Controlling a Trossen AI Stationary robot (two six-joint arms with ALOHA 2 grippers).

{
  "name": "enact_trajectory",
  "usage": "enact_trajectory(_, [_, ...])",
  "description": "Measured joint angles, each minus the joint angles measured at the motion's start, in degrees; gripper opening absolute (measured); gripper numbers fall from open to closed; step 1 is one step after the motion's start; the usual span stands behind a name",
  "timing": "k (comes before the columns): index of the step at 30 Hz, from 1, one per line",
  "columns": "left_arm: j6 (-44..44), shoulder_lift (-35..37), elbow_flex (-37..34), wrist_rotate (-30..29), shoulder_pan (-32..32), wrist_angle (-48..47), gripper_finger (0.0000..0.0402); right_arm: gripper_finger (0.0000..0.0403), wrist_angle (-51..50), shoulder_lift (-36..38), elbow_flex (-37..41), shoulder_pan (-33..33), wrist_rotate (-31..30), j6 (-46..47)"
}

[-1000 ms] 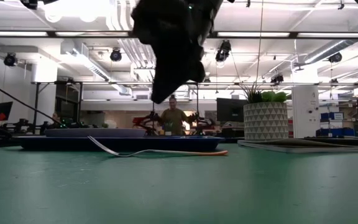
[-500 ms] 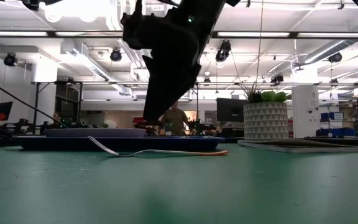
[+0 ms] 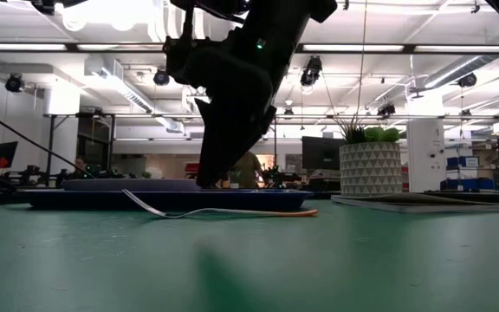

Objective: Pick and place plate/cup/fork/spoon on tray
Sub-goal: Put the orange fork on the blue serving tray

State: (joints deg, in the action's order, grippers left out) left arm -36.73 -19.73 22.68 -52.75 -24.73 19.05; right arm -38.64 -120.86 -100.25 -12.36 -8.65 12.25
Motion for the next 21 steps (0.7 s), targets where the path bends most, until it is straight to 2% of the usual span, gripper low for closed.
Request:
enact_trajectory(7, [0.0,0.0,0.0,0.0,0.0,0.0,0.0056,0.0144,0.9,0.0,1.6,0.1,-0.4,-0.3])
enact_trajectory(14, [0.0,0.0,0.0,0.0,0.0,0.0,0.0056,0.0146,7.5,0.0,5.6,0.7,0.1,-0.4])
enact_trajectory(21, [0.0,0.0,0.0,0.0,0.0,0.0,0.0056,0.0146,8.1,0.0,6.5,2.1,1.1,-0.5])
